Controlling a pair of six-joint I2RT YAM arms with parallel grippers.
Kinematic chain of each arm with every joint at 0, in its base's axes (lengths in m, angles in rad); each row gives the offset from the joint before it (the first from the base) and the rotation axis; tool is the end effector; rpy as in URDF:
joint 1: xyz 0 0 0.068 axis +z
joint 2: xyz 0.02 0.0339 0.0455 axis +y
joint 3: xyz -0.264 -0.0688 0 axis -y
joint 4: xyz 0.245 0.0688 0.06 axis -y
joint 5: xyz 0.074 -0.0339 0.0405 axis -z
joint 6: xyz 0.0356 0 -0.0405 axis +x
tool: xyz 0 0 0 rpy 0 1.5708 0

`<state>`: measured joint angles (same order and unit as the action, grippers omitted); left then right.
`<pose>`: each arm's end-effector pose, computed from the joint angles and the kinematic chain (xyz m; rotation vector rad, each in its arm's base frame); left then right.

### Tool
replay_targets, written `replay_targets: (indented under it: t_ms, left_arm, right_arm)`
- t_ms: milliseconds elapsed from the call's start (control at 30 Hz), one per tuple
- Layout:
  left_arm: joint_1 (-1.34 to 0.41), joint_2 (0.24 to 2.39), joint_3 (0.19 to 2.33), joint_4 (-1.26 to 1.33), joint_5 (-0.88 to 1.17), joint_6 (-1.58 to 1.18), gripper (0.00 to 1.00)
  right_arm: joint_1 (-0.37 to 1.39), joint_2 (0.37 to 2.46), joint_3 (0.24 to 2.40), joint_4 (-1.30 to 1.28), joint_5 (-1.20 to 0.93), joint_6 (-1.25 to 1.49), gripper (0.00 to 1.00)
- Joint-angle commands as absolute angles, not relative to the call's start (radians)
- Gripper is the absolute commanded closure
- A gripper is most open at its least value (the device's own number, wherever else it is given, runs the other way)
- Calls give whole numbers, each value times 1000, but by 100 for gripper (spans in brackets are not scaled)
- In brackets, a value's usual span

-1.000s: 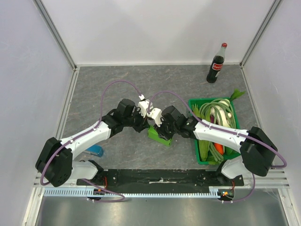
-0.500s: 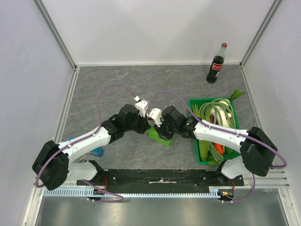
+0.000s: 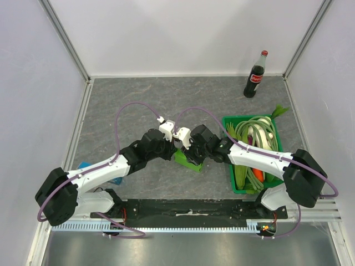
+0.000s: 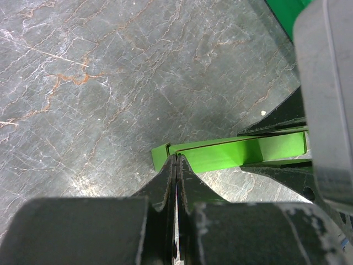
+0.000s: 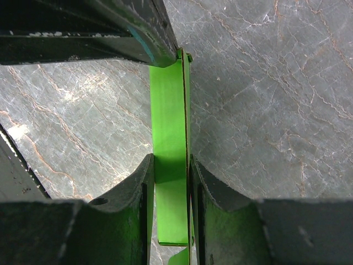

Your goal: Fold the paper box

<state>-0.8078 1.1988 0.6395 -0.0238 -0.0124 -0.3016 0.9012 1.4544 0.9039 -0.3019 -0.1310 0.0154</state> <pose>0.1766 -0.1840 0.2200 0.5491 2.1525 -0.6182 0.1835 0.2393 0.2164 -1.1249 2.2282 0.5613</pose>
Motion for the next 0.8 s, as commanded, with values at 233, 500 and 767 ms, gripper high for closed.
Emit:
replay_targets:
  t_ms: [233,500,767]
  left_arm:
    - [-862,1200,624,-32,-55,-258,98]
    - [-914,1184,575,-35,-162,-258,98]
    - [-940,1178,543,44,-152,-268,98]
  right_arm:
    - [907,1457,894,-262,-124,29,80]
    - [907,1451,881,-252,-101,23,78]
    - [910,1456,885,-241,-101,28,78]
